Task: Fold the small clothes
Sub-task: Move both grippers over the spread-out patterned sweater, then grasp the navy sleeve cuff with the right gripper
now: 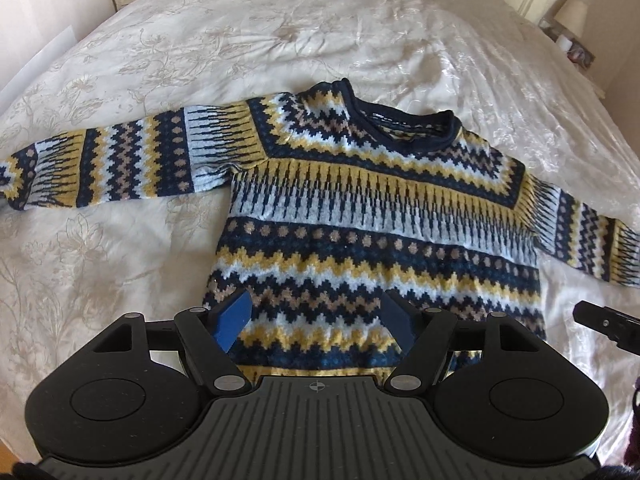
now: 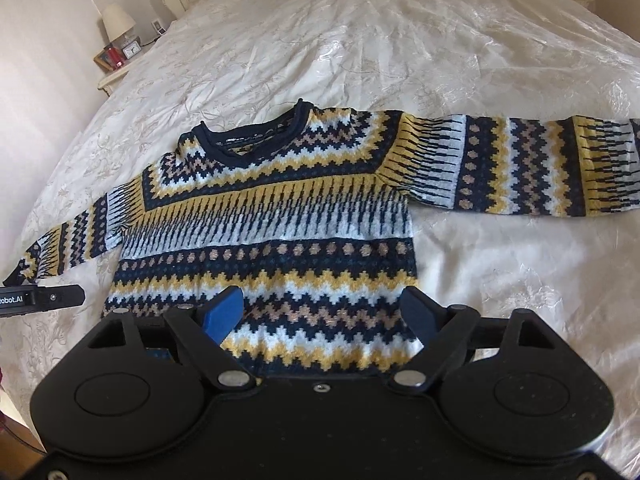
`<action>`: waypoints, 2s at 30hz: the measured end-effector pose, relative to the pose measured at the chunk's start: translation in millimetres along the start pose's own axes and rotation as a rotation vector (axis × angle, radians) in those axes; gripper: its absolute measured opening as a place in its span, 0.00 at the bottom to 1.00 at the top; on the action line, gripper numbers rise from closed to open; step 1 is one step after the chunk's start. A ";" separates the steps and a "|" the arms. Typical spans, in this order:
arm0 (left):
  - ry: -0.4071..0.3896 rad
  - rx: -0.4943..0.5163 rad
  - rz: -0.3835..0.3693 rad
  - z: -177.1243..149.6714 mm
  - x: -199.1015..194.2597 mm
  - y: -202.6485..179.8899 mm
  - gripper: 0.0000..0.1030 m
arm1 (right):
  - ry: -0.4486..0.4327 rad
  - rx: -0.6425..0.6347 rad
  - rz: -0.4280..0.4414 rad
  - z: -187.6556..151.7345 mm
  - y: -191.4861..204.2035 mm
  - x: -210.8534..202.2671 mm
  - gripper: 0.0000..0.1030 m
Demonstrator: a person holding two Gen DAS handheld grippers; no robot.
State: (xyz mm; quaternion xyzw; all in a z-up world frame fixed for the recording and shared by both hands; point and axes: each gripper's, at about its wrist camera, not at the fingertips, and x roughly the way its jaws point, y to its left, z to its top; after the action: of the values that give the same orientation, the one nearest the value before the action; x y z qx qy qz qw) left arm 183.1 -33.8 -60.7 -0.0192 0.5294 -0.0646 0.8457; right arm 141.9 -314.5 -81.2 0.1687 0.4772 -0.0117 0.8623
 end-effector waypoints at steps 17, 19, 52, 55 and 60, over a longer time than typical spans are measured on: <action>0.008 -0.054 0.102 -24.0 12.1 -94.8 0.68 | -0.075 0.040 -0.151 60.6 -207.3 -33.3 0.86; 0.014 -0.053 0.104 -24.4 13.0 -103.9 0.68 | -0.089 0.050 -0.174 70.4 -231.1 -41.2 0.86; 0.015 0.035 0.082 -11.4 23.3 -72.2 0.68 | -0.146 0.230 -0.174 115.7 -260.8 -47.9 0.18; 0.015 0.052 0.082 -10.2 23.8 -48.3 0.68 | -0.164 0.182 -0.114 131.1 -204.1 -48.0 0.18; 0.022 0.054 0.094 -7.1 24.9 1.7 0.68 | -0.179 0.110 0.026 152.8 -99.5 -34.2 0.19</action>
State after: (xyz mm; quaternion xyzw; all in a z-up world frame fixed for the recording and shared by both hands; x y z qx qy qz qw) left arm 187.6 -35.2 -86.2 0.0292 0.5371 -0.0393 0.8421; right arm 230.4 -459.4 -6.2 0.2201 0.3948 -0.0418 0.8911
